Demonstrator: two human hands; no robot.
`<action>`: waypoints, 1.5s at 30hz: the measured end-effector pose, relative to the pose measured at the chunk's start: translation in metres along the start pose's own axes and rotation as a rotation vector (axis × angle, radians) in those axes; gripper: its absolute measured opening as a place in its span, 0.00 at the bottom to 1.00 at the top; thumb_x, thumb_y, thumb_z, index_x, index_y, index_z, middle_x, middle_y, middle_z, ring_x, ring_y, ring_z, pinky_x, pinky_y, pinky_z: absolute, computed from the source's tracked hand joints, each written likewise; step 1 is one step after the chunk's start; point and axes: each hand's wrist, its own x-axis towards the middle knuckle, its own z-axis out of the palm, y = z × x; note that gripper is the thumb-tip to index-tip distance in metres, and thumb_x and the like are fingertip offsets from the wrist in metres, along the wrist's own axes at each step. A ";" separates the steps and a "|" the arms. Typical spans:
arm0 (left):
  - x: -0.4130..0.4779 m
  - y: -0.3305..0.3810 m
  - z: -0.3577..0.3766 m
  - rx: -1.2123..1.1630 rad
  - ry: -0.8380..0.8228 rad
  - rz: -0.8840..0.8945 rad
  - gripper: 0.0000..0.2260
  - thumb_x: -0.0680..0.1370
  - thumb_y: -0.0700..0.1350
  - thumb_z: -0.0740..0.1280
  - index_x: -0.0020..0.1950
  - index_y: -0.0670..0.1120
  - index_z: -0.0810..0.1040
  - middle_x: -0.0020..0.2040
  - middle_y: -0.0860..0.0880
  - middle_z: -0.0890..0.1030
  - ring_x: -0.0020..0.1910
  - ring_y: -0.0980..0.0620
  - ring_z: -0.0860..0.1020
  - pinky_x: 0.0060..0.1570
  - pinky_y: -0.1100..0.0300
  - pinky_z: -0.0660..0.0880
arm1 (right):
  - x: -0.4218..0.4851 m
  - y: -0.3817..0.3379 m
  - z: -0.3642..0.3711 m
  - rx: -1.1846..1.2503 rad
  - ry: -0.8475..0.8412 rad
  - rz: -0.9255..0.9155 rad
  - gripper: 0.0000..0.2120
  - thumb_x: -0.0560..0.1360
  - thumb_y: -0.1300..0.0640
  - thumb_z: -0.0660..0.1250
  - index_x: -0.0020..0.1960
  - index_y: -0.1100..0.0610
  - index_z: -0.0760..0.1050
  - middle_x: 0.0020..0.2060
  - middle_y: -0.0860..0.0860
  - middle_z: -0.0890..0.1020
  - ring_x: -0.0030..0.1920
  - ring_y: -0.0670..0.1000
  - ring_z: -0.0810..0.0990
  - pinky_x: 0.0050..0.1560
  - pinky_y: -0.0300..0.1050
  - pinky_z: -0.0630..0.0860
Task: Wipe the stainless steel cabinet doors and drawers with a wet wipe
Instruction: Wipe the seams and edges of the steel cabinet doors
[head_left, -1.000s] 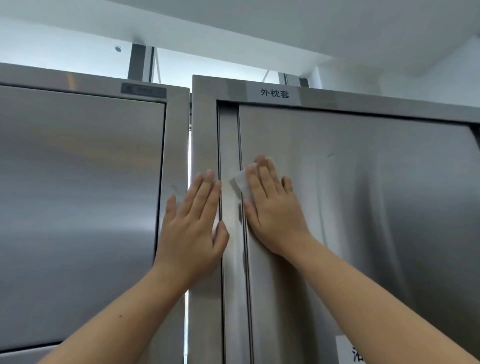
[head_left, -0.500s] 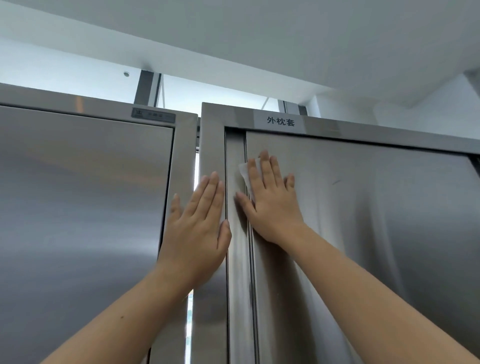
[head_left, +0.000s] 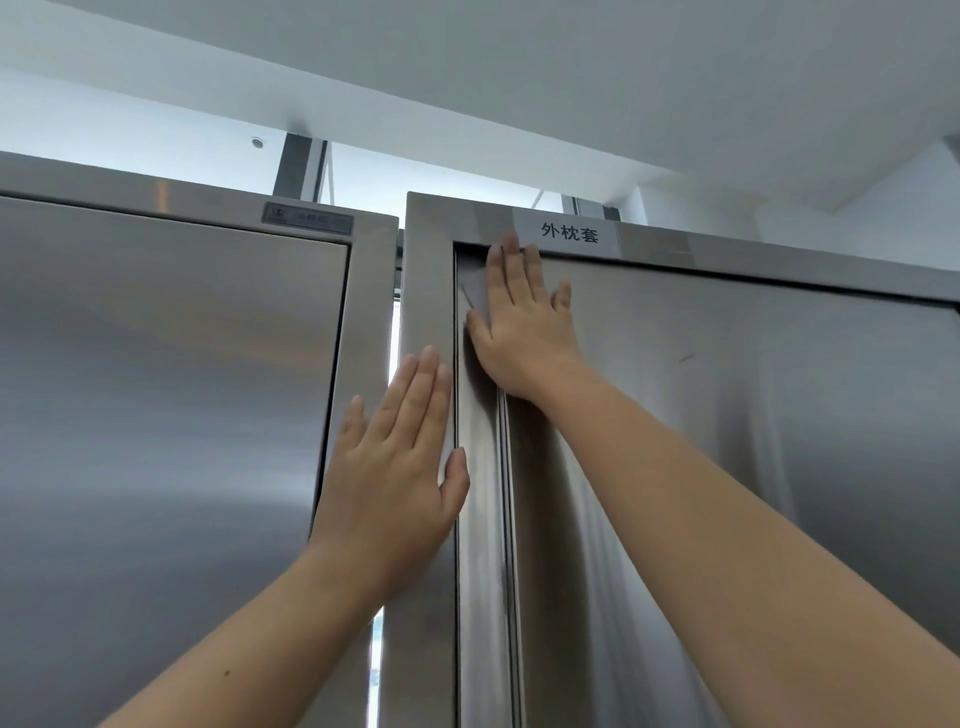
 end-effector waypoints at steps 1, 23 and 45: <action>-0.001 0.000 0.000 0.001 0.004 0.005 0.27 0.75 0.50 0.52 0.70 0.36 0.66 0.71 0.41 0.66 0.69 0.41 0.63 0.61 0.40 0.59 | -0.007 0.000 0.003 0.002 0.007 -0.004 0.30 0.81 0.48 0.46 0.75 0.57 0.34 0.74 0.52 0.34 0.74 0.52 0.34 0.70 0.57 0.35; -0.014 -0.004 0.004 0.031 0.027 0.029 0.28 0.74 0.52 0.54 0.70 0.38 0.67 0.71 0.42 0.67 0.68 0.42 0.66 0.61 0.38 0.60 | -0.062 0.010 0.016 -0.022 0.032 0.039 0.29 0.81 0.46 0.44 0.74 0.53 0.32 0.73 0.50 0.32 0.74 0.51 0.34 0.69 0.54 0.31; -0.015 0.001 0.004 0.016 0.026 0.004 0.29 0.73 0.51 0.53 0.71 0.37 0.65 0.71 0.41 0.65 0.70 0.42 0.64 0.64 0.42 0.56 | -0.111 -0.001 0.024 -0.028 -0.015 0.039 0.30 0.79 0.45 0.41 0.71 0.54 0.28 0.71 0.50 0.29 0.73 0.51 0.32 0.69 0.56 0.32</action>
